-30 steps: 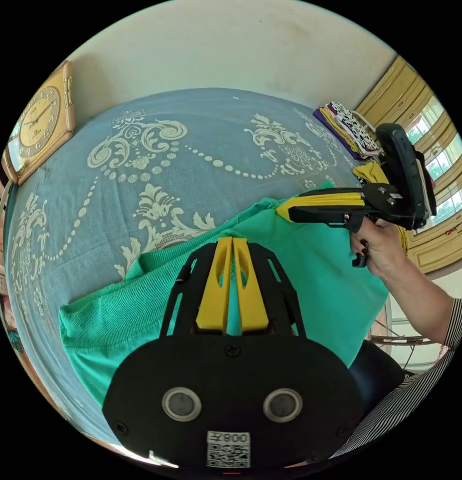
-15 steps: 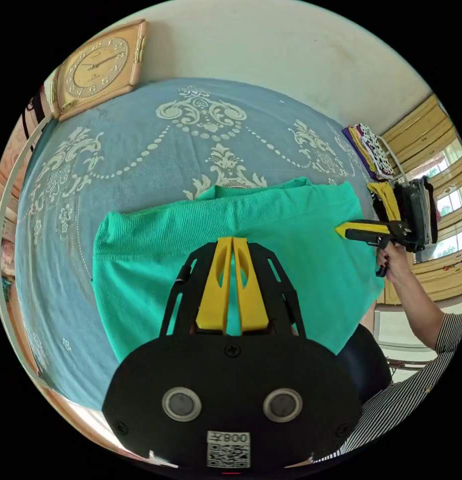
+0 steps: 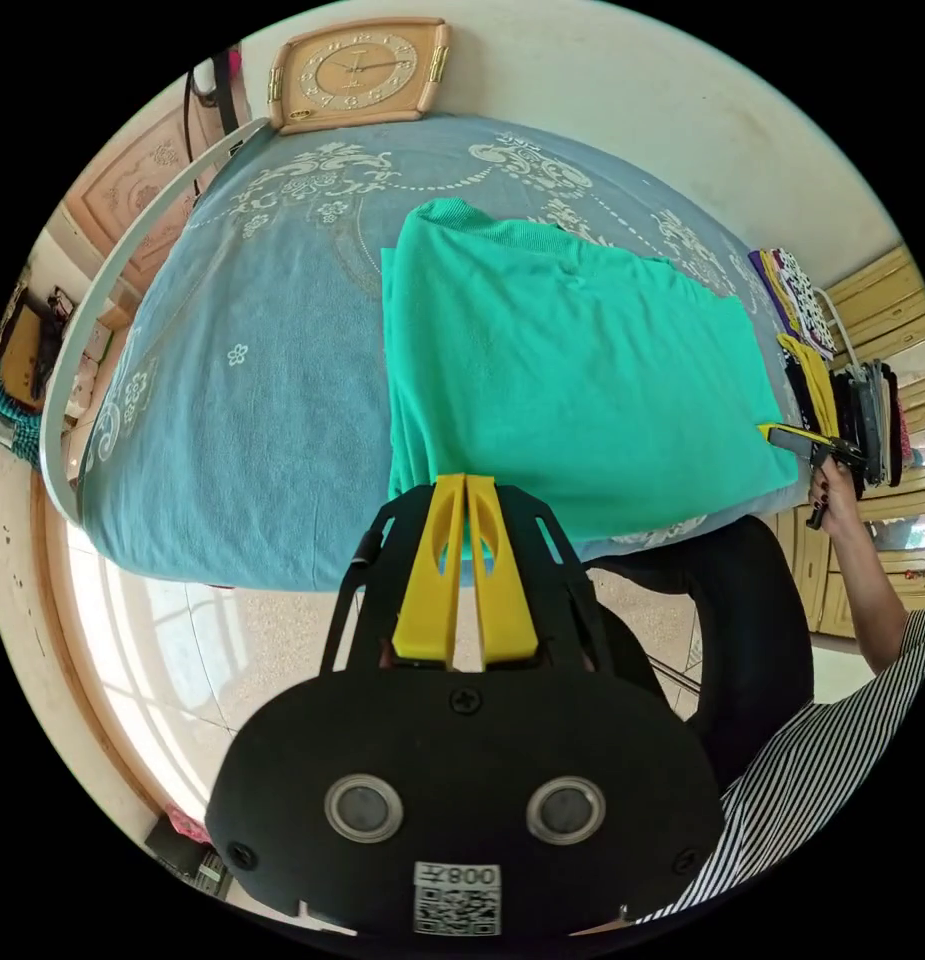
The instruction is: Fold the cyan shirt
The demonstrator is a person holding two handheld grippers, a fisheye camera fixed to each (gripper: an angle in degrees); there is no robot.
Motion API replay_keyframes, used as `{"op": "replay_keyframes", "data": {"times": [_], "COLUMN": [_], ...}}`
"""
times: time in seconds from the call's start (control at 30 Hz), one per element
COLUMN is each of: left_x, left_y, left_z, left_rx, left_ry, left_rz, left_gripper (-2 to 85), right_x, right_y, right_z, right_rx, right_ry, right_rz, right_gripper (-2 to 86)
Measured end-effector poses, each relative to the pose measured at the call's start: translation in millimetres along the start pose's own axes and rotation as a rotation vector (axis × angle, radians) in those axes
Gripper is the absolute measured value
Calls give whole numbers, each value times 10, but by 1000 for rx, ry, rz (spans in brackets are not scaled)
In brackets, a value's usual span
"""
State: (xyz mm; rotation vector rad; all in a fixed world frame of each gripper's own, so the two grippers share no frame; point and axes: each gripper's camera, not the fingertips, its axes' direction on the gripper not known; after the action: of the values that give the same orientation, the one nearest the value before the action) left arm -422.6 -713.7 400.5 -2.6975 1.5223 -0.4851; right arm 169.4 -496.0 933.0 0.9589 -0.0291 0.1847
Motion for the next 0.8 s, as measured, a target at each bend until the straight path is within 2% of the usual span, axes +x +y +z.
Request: {"op": "replay_keyframes", "data": {"times": [0.13,0.3,0.43,0.57,0.8], "left_x": [-9,-112,-360,-519,-872], "left_y": [96,375,489,653,823], "left_z": [-149,-182,195,162,362], "left_rx": [80,120,6,104,136], "left_ry": [2,-24,9,115,212], "left_rz": [-23,-54,-153,-213,-347], "left_gripper": [1,1,2,5,11], "right_x": [137,563,870,1034,1144], "right_y": [96,809,1344,1632,1639], "right_z": [-421,-1095,-1149,-1181,-1173], "right_rx": [106,268,278,263,209], "right_ry": [-94,-163,-244,-271,-368], "right_rz": [70,226,340,387,356], "right_gripper": [2,4,14,51,75]}}
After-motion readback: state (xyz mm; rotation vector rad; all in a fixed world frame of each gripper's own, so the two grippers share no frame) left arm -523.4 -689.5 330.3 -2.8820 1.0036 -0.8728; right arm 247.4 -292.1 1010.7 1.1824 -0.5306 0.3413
